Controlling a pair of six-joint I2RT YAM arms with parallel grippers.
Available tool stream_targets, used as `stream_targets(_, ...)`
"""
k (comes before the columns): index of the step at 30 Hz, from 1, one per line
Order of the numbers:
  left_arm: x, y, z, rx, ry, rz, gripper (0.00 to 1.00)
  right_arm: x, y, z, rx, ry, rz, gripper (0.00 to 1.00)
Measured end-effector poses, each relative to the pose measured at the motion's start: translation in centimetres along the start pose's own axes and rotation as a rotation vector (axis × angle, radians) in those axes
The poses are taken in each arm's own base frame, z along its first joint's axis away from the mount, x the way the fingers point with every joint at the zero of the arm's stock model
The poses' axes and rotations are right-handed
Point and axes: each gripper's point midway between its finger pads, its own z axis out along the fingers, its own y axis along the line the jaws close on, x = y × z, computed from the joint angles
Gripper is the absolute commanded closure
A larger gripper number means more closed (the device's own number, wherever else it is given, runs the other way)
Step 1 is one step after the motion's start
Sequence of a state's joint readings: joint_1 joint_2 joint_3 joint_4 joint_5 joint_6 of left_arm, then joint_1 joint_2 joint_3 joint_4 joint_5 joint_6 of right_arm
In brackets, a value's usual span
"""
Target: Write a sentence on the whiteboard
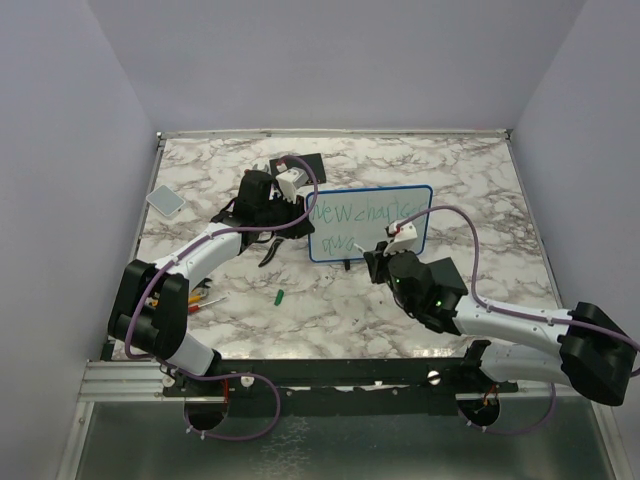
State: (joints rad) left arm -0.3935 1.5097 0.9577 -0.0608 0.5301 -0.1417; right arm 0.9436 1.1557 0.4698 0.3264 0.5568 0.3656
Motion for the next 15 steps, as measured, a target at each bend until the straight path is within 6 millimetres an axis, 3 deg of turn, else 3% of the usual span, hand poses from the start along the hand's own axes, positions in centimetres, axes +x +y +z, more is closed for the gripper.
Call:
stream_targets(7, 0.0, 0.0, 0.0, 0.0, 0.0, 0.0, 0.8, -2.5, -0.2, -0.3, 0.018, -0.068, 0.0, 0.99)
stream_targets(15, 0.0, 0.0, 0.0, -0.001, 0.0, 0.001, 0.8, -2.6, -0.2, -0.3, 0.022, -0.071, -0.005, 0.99)
